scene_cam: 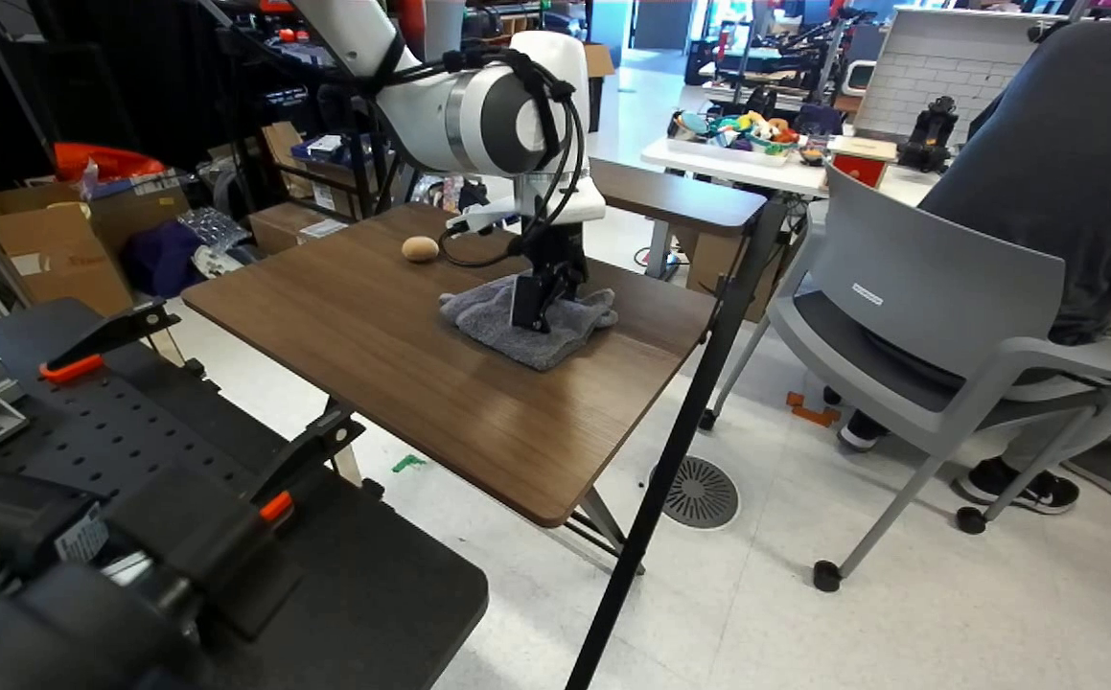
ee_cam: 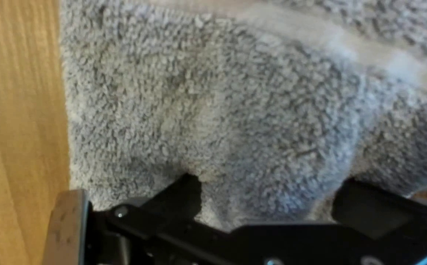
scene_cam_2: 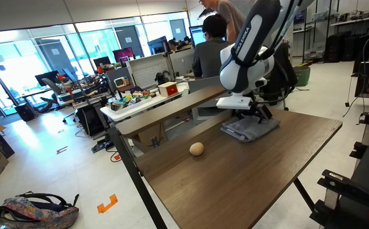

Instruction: Wipe the table with the towel then move the plush toy

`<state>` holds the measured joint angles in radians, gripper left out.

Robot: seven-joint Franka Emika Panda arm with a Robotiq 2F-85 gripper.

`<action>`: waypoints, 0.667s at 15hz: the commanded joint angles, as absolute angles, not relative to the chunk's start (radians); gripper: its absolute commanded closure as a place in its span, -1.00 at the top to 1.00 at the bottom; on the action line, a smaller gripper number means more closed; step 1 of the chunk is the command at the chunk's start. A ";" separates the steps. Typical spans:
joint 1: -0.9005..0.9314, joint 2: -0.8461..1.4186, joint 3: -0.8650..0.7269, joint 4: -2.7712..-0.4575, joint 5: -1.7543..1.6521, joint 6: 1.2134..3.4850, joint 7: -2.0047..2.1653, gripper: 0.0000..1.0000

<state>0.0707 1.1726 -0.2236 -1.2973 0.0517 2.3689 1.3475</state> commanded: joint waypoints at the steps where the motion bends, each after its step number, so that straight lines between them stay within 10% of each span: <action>1: 0.081 1.166 -0.204 -1.318 0.031 2.271 1.327 1.00; 10: 0.066 1.033 -0.115 -1.522 0.077 2.477 1.194 1.00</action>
<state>0.0831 1.1027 -0.1587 -1.4068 0.0448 2.3799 1.2572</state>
